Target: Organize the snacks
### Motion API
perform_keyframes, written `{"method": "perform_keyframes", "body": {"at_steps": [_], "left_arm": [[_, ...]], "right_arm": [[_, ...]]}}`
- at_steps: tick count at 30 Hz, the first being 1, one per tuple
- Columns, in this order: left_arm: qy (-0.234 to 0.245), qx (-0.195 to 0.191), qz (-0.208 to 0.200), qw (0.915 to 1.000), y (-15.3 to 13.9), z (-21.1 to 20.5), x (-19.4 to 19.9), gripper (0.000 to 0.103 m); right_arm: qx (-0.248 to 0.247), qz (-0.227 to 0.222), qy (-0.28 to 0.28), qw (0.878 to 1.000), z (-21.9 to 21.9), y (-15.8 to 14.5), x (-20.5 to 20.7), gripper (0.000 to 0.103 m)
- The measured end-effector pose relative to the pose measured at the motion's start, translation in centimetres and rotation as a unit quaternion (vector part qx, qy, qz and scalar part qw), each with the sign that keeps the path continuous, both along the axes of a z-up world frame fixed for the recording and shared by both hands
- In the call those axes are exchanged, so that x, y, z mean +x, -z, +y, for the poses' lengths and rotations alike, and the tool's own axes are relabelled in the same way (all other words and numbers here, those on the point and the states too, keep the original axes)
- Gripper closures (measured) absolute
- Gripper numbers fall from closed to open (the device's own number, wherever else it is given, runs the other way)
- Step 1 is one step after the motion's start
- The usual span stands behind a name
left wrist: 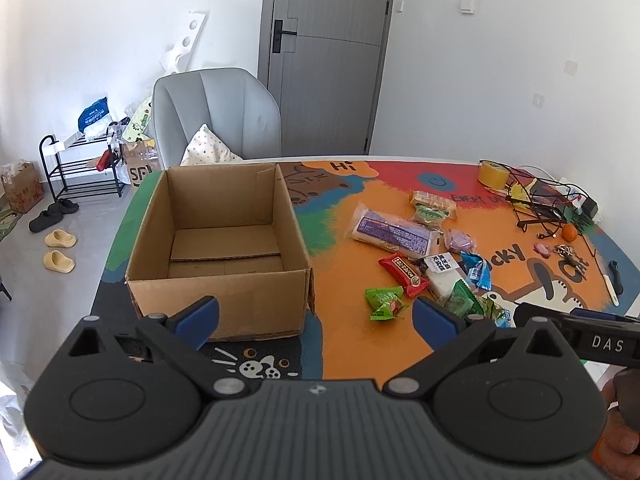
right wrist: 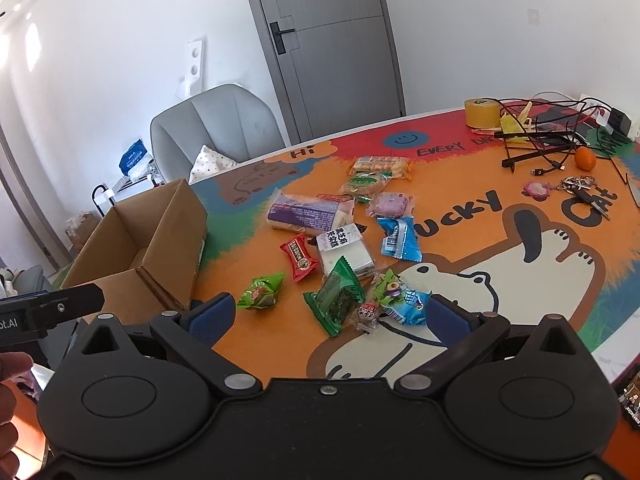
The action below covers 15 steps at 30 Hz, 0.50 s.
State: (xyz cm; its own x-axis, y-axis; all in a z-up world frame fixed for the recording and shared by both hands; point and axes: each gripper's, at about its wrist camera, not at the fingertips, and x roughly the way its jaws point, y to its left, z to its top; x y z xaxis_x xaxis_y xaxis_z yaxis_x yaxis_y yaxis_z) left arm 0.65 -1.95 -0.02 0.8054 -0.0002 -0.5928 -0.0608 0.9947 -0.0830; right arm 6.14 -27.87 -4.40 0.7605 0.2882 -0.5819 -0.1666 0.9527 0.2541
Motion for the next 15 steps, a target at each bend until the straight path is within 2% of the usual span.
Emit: {"method": "perform_keyframes", "body": {"at_steps": [5,11,15], "left_arm": [[0.009,0.007,-0.008,0.9999,0.7,-1.3,0.9,0.001],[0.018,-0.004,-0.01,0.9998,1.7,-2.3,2.3,0.003],[0.027,-0.005,-0.012,0.9996,2.4,-3.4,3.3,0.003]], "right_arm": [[0.009,0.001,-0.002,1.0,-1.0,1.1,1.0,0.0],[0.021,0.014,0.002,1.0,-2.0,2.8,2.3,0.001],[0.022,0.018,0.011,1.0,-2.7,3.8,3.2,0.01]]}}
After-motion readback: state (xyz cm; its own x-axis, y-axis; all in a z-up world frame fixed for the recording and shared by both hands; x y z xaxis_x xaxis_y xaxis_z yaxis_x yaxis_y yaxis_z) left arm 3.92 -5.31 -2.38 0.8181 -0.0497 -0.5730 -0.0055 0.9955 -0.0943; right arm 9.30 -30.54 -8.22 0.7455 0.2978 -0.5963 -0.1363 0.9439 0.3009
